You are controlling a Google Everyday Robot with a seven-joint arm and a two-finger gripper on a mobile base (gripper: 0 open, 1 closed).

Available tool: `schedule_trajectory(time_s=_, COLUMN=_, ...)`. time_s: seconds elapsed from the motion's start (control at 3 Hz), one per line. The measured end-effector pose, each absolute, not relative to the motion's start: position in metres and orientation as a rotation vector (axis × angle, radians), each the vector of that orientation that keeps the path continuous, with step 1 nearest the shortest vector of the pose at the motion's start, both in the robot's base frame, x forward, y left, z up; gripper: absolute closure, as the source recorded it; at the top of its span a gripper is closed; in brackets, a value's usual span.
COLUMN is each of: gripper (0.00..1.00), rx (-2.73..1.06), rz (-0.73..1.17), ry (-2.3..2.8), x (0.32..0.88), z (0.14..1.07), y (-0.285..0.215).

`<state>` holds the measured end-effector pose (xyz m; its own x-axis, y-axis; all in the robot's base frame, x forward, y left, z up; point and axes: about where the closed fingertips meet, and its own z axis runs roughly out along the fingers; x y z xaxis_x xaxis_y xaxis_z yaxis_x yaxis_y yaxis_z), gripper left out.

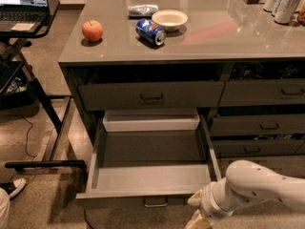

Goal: Close middle drawer

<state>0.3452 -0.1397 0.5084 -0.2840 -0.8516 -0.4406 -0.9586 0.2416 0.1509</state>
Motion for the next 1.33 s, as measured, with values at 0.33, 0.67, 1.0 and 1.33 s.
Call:
schedule_trajectory(time_s=0.33, gripper=0.65, rx=-1.651, rz=0.612, ry=2.286, x=0.348, z=0.464, y=-0.134)
schedule_trajectory(time_s=0.67, gripper=0.88, rx=-1.638, rz=0.625, ry=2.288, x=0.360, z=0.438, y=-0.124)
schedule_trajectory(time_s=1.0, gripper=1.00, rx=-1.641, rz=0.589, ry=2.272, x=0.382, z=0.427, y=-0.117)
schedule_trajectory(time_s=1.33, gripper=0.81, rx=-1.650, rz=0.539, ry=2.239, x=0.413, z=0.421, y=-0.113)
